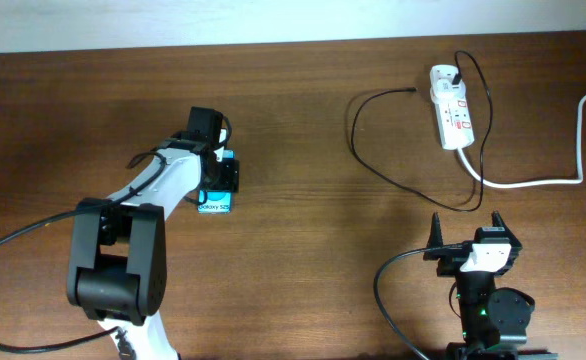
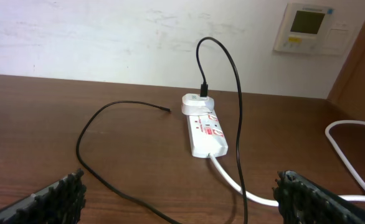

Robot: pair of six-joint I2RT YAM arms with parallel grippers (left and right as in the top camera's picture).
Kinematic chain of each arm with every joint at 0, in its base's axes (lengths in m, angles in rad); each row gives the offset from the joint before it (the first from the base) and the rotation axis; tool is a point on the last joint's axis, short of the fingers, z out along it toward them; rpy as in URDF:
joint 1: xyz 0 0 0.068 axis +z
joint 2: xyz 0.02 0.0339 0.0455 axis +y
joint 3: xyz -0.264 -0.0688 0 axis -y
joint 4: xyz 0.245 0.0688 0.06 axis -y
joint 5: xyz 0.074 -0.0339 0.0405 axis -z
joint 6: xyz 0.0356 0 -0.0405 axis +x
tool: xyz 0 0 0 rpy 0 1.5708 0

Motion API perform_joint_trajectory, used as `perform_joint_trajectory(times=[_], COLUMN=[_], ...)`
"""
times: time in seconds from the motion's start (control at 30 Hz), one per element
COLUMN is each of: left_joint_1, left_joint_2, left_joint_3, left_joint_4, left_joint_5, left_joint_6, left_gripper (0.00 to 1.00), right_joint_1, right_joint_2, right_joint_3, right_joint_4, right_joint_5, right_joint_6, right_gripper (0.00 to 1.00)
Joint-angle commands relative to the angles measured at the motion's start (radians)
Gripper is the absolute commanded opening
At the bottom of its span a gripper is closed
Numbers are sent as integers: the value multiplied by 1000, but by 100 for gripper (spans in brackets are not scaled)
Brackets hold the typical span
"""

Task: Plug charger to phone and switch on socket
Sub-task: 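Lower the left gripper and grasp the phone's bottom edge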

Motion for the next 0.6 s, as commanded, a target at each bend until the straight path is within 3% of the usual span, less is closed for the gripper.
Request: perform_joint_trajectory(times=[0.0, 0.3, 0.57], left_joint_1=[13, 2, -1], left_joint_2=[50, 50, 50], left_joint_3=[-26, -5, 260], left_joint_4=[-21, -58, -335], left_joint_5=[-40, -6, 92], left_joint_6=[16, 16, 15], left_gripper=[61, 49, 42], right_joint_1=[-5, -5, -5], right_joint_2=[-6, -6, -6], right_joint_3=[-5, -5, -5], right_joint_4=[-6, -6, -6], right_joint_5=[9, 9, 9], right_joint_6=[-7, -7, -7], right_gripper=[98, 98, 98])
